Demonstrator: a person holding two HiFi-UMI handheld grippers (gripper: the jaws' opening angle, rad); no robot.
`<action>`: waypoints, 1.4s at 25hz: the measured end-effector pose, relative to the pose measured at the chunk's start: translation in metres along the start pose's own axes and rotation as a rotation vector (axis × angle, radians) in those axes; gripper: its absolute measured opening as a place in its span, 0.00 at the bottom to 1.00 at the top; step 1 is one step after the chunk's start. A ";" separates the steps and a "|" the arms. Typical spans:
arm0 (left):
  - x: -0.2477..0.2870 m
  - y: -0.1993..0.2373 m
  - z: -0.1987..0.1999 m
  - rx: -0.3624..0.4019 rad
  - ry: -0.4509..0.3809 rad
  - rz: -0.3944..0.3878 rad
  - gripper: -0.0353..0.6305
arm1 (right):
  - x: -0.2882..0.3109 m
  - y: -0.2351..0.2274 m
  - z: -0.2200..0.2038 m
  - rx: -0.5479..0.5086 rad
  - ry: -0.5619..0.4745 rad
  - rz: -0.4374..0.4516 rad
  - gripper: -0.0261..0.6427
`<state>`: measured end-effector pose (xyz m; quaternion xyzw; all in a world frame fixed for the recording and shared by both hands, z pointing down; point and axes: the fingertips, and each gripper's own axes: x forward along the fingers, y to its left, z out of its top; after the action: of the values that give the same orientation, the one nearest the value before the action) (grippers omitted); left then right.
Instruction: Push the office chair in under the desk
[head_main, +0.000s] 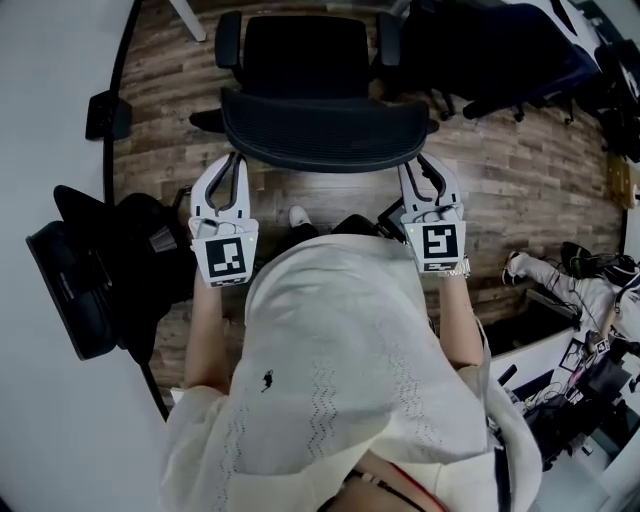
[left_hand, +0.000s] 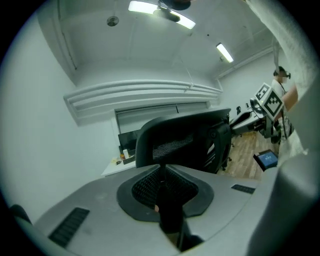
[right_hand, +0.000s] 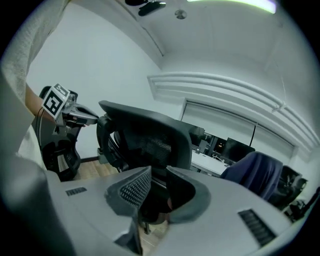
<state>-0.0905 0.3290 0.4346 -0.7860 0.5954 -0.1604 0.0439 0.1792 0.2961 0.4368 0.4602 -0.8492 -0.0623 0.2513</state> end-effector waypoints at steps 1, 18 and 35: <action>0.003 0.000 -0.002 0.035 0.007 -0.011 0.10 | 0.002 0.000 -0.002 -0.023 0.014 -0.002 0.19; 0.047 0.018 -0.055 0.467 0.137 -0.130 0.28 | 0.035 -0.010 -0.043 -0.438 0.190 0.001 0.34; 0.064 0.017 -0.074 0.602 0.227 -0.217 0.30 | 0.072 -0.010 -0.068 -0.615 0.278 0.090 0.32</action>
<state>-0.1135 0.2722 0.5123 -0.7737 0.4352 -0.4194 0.1902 0.1875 0.2403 0.5194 0.3289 -0.7676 -0.2411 0.4945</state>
